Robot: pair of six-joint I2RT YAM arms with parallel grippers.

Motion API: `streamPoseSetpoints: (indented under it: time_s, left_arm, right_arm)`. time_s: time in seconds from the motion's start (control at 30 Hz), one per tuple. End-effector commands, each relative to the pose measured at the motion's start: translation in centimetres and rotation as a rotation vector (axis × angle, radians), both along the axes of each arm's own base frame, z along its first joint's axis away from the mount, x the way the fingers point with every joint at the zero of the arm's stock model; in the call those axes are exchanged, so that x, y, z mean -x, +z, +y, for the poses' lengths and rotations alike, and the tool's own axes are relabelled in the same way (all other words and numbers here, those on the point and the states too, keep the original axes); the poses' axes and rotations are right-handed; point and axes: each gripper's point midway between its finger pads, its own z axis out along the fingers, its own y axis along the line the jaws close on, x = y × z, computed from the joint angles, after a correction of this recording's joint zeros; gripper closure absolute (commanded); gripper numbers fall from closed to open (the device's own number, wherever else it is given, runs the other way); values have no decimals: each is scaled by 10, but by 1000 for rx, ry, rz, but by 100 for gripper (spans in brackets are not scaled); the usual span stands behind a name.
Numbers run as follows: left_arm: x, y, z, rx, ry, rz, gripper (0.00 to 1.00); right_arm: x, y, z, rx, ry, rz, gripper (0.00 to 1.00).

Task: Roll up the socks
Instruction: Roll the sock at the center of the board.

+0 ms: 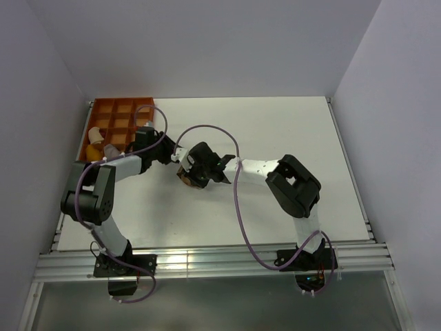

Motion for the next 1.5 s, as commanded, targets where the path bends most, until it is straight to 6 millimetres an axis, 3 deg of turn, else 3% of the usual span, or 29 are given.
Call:
streamPoseSetpoints:
  time_s: [0.0, 0.23, 0.67, 0.87, 1.33, 1.47]
  left_arm:
    - [5, -14, -18, 20, -112, 38, 55]
    - [5, -24, -40, 0, -200, 62, 58]
    - [5, -50, -63, -41, -259, 120, 59]
    - [14, -58, -77, -35, -303, 133, 59]
    - [20, -52, -87, -13, -328, 125, 60]
    - [26, -56, -93, 1, -345, 133, 60]
  right_arm:
    - [22, -27, -20, 88, 13, 78, 100]
    - [21, -28, -21, 92, 12, 69, 100]
    - [31, -23, -12, 55, 60, 125, 100]
    - [37, -22, -14, -17, 72, 269, 100]
    - [13, 5, -28, -253, -47, 591, 100]
    - [7, -1, -30, -267, -68, 671, 99]
